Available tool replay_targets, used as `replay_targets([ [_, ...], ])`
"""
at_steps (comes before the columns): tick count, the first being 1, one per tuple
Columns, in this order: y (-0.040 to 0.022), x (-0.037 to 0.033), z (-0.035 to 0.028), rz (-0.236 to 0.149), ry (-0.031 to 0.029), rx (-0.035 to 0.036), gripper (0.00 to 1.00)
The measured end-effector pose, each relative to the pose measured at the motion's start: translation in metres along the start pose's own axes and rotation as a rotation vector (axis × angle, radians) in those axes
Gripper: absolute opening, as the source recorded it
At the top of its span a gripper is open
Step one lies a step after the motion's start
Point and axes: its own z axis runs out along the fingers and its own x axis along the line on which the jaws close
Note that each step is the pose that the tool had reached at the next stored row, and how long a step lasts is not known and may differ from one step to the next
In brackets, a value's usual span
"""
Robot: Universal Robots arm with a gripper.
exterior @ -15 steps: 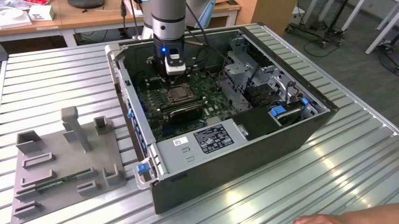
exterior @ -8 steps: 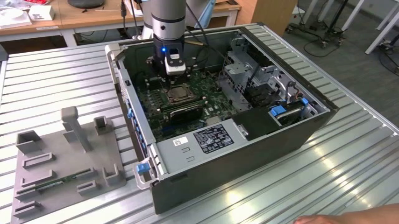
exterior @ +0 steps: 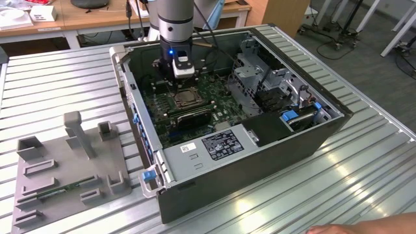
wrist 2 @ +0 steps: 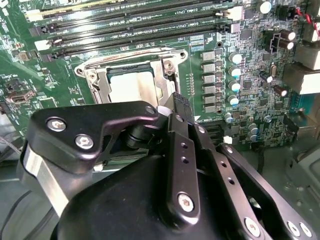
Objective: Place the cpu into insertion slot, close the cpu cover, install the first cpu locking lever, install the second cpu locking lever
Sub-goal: 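Close the cpu cover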
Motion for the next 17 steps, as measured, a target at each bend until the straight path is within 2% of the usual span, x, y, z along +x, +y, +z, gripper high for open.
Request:
replay_targets([
  [5,0.0,0.0,0.0002,-0.056,0.0022,-0.0001,0.1],
  [13,-0.0001,0.0,0.0006,-0.181,0.0069,-0.0004,0.1],
  [17,-0.0001,0.0,0.0006,-0.181,0.007,-0.0004,0.1],
])
